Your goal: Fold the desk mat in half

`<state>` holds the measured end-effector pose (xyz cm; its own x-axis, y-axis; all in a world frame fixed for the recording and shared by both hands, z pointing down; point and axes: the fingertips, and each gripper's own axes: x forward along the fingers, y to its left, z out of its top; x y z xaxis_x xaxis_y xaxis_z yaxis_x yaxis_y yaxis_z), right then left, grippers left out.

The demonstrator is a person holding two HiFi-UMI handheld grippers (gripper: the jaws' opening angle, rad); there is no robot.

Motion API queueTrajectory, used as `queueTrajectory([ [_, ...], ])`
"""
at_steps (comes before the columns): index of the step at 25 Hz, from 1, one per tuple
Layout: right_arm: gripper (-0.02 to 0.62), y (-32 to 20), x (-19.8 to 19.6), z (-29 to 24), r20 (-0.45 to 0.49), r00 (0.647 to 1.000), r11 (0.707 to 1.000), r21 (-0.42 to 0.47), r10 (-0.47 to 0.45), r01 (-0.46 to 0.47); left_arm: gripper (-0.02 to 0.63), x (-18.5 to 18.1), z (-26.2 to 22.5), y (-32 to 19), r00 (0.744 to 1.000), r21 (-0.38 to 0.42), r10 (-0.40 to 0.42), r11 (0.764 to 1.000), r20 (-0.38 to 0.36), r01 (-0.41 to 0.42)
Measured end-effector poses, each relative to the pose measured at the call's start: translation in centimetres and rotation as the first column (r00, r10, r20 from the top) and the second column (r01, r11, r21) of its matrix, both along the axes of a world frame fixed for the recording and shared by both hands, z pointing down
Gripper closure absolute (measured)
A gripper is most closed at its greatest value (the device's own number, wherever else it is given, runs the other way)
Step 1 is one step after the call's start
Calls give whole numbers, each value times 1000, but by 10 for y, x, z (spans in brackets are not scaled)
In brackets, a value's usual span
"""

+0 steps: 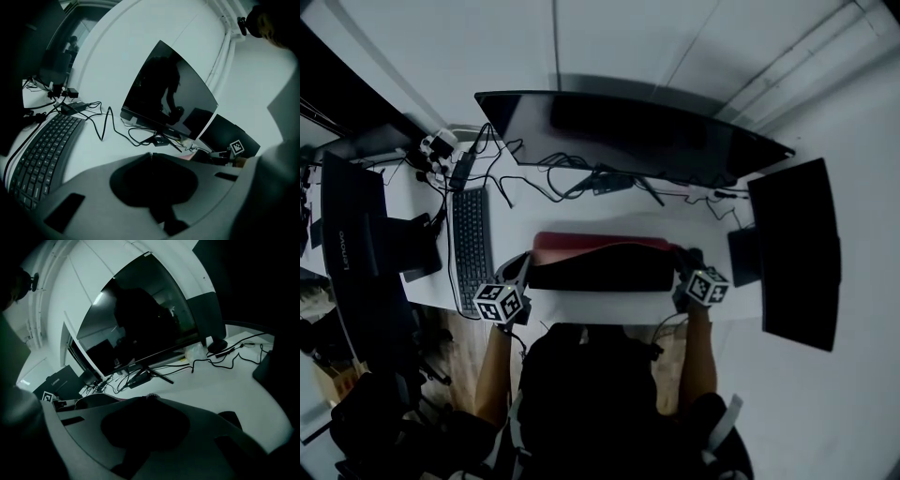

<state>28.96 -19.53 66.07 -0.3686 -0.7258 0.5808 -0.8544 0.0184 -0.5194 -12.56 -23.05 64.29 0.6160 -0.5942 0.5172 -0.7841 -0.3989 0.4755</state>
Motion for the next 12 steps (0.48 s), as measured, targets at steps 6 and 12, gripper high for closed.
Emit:
queueTrajectory([
  [6, 577, -35, 1, 5, 10, 999, 999, -3, -37, 37, 588, 0, 7, -27, 999, -7, -50, 999, 9, 50],
  [12, 577, -65, 4, 15, 26, 998, 998, -22, -57, 57, 588, 3, 19, -55, 995, -33, -101, 994, 10, 101],
])
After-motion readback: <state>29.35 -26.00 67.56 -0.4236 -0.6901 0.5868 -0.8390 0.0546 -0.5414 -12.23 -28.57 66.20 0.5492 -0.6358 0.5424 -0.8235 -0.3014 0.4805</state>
